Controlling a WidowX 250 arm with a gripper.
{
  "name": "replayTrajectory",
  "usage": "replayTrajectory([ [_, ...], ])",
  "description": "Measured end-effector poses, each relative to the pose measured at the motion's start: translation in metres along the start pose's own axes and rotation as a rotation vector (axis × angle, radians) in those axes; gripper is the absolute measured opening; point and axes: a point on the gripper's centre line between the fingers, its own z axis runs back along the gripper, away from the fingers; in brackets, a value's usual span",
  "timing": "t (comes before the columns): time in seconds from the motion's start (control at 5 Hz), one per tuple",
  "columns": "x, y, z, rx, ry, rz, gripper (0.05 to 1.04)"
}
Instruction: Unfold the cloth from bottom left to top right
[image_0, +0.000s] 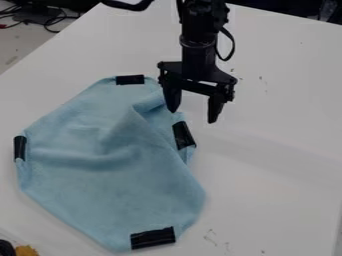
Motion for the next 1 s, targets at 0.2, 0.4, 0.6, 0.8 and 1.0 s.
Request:
replayTrajectory([
  [0.2,-0.002,0.013,-0.01,-0.04,0.013,0.051,1.001],
  [0.4,-0.014,0.013,-0.022,-0.079,0.022,0.07,1.001],
  [0.6,-0.014,0.014,-0.031,-0.092,0.026,0.09,1.001],
  [0.8,-0.007,0.013,-0.041,-0.1,0.034,0.076,1.001],
  [1.0,0.008,0.011,-0.043,-0.106,0.002,0.076,0.954],
])
